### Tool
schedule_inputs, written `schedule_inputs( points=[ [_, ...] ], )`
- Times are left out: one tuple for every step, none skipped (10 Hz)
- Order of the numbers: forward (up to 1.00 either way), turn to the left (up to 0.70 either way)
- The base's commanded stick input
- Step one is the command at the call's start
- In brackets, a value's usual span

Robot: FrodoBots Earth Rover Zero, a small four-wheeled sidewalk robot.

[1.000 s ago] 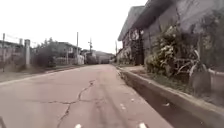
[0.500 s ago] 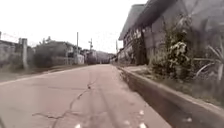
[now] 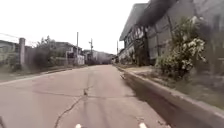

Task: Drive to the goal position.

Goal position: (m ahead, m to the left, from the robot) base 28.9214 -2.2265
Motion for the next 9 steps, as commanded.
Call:
schedule_inputs(
  points=[
    [0.85, 0.00],
    [0.85, 0.00],
    [0.85, 0.00],
    [0.85, 0.00],
    [0.85, 0.00],
    [0.85, 0.00],
    [0.85, 0.00],
    [0.85, 0.00],
    [0.85, 0.00]
  ],
)
